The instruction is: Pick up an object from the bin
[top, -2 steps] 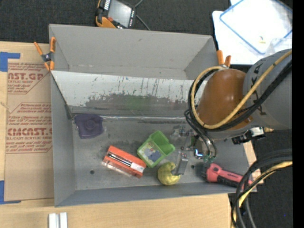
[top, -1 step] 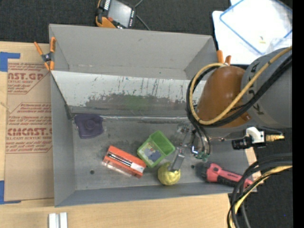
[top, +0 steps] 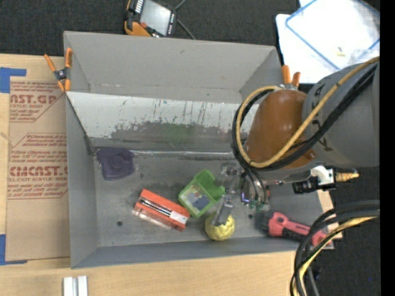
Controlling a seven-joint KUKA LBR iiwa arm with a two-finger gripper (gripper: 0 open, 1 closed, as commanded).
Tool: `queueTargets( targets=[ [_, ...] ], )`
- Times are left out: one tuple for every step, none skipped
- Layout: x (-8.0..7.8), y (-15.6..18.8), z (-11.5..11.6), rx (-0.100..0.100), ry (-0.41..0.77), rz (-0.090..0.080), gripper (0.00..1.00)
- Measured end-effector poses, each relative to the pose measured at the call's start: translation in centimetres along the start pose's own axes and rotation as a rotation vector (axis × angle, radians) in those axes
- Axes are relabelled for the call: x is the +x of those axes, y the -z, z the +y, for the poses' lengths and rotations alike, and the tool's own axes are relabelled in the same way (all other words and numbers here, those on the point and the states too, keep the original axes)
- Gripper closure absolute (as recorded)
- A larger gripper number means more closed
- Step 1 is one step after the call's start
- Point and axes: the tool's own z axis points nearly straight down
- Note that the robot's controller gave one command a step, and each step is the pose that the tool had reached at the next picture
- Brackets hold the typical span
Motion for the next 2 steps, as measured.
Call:
queueTargets(
  targets=[
    [-1.7,-4.0,0.4,0.000,0.334,-0.004,0.00],
    [1.0,-6.5,0.8,-0.003,-0.016,-0.005,1.00]
  ],
)
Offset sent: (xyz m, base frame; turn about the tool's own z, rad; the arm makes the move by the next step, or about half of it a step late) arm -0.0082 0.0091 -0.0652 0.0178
